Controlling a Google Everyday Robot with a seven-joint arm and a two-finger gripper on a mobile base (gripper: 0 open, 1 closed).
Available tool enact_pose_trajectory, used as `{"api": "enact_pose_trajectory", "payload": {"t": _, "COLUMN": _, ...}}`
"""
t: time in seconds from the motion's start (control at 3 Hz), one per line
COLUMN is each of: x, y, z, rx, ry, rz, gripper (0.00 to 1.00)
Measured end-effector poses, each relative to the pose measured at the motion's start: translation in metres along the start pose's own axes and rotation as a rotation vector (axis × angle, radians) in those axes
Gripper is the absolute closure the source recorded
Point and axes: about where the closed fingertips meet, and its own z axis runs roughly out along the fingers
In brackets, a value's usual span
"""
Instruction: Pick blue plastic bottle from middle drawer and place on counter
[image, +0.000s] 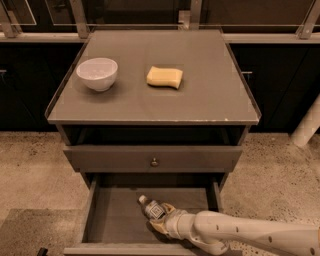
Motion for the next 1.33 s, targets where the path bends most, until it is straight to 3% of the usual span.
{"api": "enact_pose_trajectory", "payload": {"t": 0.33, "x": -0.029, "y": 0.012, "z": -0.038, "rx": -0.038, "ry": -0.070, "rz": -0.060, "gripper": 1.00}}
{"api": "enact_pose_trajectory", "payload": {"t": 0.67, "x": -0.035, "y": 0.015, "z": -0.113, "rx": -0.056, "ry": -0.115, "rz": -0.051, "gripper": 1.00}}
{"api": "enact_pose_trajectory", "payload": {"t": 1.0, "x": -0.038, "y": 0.026, "z": -0.185, "rx": -0.083, "ry": -0.108, "rz": -0.039, "gripper": 1.00}}
{"api": "enact_pose_trajectory", "payload": {"t": 1.33, "x": -0.041, "y": 0.043, "z": -0.195, "rx": -0.144, "ry": -0.110, "rz": -0.054, "gripper": 1.00}}
